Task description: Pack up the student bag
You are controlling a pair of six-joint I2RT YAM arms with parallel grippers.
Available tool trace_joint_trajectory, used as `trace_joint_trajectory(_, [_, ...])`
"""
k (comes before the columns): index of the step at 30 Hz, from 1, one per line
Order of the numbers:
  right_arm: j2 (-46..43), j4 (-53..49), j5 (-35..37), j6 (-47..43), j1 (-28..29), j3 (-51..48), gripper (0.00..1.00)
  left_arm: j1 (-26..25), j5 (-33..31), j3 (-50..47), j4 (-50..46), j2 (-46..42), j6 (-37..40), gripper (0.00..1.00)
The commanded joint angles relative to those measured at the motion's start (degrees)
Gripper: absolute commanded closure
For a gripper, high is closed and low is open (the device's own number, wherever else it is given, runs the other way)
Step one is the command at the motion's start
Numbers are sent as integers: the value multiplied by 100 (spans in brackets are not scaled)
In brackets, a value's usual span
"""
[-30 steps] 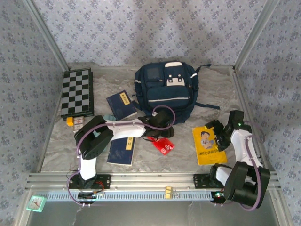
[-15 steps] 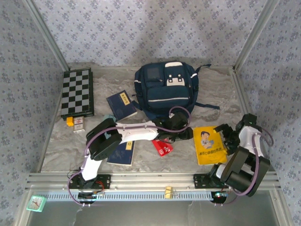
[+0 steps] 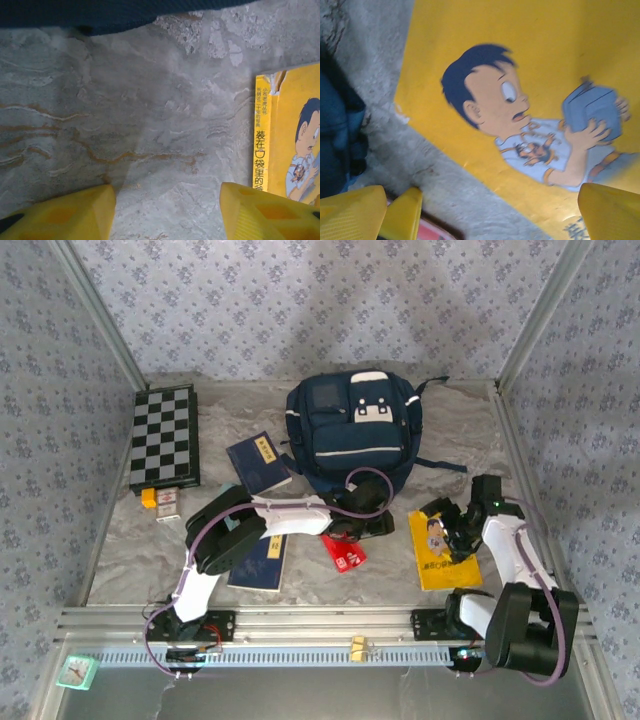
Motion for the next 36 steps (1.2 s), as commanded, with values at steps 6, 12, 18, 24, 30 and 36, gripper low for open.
trace_joint_trajectory(6, [387,-667,757,-793,-999,651,0,-242,-11,339,171,-47,-57,43])
trace_joint_trajectory(12, [1040,-367,817,-1687,-2043,660,0,-378,76,728,127,215,-22,43])
trace_joint_trajectory(18, [1513,-43,551,-1874,-2241,423,0,-426,111,935,115,411,-75,44])
trace_joint_trajectory(24, [1176,-81,167,-1580,-1837,73,0,-419,-19,1148,4,597,-10,45])
trace_joint_trajectory(30, [635,-108,-291,-683,-1043,-86,0,-252,-89,1074,-23,641,7,46])
trace_joint_trajectory(36, [69,321,-516,479,66,-229,0,82,-265,943,-339,460,378,46])
